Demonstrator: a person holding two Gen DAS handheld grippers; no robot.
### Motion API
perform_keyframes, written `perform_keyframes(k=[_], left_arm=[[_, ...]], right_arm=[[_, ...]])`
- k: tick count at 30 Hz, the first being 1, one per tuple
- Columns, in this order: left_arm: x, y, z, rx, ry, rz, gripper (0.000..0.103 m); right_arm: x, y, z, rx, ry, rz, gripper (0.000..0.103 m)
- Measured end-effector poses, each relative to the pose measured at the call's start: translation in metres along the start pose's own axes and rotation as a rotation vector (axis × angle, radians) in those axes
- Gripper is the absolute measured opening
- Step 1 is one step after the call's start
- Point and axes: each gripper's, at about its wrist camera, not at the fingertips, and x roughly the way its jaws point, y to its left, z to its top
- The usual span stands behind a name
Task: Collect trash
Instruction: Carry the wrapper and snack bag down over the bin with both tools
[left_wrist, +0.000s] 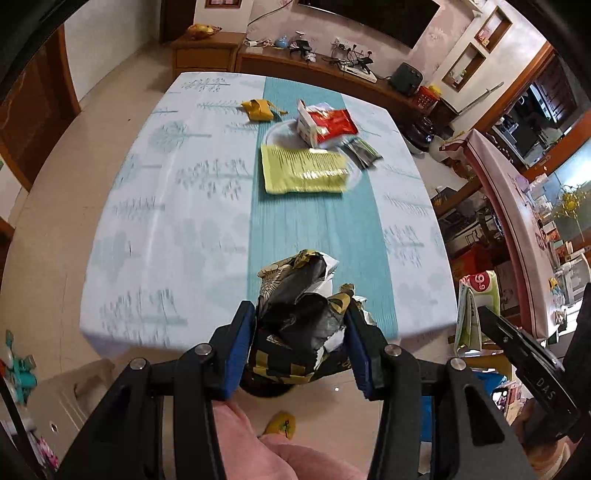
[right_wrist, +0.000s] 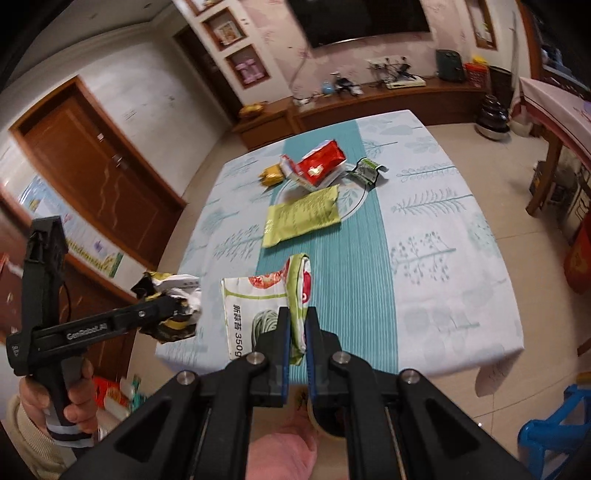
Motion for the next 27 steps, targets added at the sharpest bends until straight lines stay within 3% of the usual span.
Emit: perform_keyframes(k=[6, 14, 21, 27], left_arm=[[-0.016, -0.019, -0.053, 0.023, 0.023, 0.044, 0.046], [-0.013, -0.025, -0.095, 0.086, 0.073, 0.092, 0.046], [0.035, -0.013, -0.133, 0.12, 0.172, 0.078, 0.046], [0.102, 0.01, -0.163, 0.122, 0.244, 0.06, 0.046]], right_arm=[[-0.024, -0.003, -0.04, -0.044, 0.036, 0.024, 0.007], [-0.012, -0.012, -0.085, 0.008, 0.115, 0.04, 0.007], [0.033, -0.02, -0.135, 0.078, 0.229, 0.012, 0.007], [0.09, -0.034, -0.184, 0.137, 0.305, -0.042, 0.007]])
